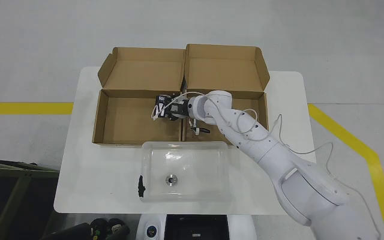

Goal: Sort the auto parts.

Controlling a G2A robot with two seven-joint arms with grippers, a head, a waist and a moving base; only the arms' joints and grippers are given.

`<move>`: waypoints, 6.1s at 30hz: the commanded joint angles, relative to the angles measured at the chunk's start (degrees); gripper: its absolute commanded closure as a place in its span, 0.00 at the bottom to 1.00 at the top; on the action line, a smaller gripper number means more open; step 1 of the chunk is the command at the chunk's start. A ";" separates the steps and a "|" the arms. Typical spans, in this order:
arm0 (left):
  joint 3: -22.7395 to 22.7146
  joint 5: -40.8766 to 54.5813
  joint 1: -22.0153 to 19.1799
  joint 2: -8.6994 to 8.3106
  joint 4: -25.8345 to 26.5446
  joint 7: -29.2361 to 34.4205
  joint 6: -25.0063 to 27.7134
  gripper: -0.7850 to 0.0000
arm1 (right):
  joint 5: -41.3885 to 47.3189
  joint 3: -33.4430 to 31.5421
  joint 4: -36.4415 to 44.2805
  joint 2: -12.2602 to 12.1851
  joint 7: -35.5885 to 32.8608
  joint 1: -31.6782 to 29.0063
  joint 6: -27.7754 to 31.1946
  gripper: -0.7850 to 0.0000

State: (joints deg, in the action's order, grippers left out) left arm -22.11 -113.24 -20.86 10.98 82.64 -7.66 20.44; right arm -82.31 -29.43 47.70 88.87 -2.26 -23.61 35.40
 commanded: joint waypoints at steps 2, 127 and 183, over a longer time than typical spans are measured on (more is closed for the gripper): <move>0.00 0.00 0.00 0.00 0.00 0.00 0.00 0.00 | -0.45 -0.47 0.62 -0.05 -0.36 -0.29 0.09 0.52; 0.00 0.00 0.00 0.00 0.00 0.00 0.00 0.00 | -5.18 -10.81 42.49 -14.11 -19.39 -36.05 16.87 0.63; 0.00 0.00 0.00 0.00 0.00 0.00 0.00 0.00 | 0.71 -24.14 60.85 -17.69 -8.08 -37.87 13.79 1.00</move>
State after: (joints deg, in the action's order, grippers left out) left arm -22.11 -113.24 -20.86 10.98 82.64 -7.66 20.44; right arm -81.68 -53.54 108.45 71.19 -10.53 -61.51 49.38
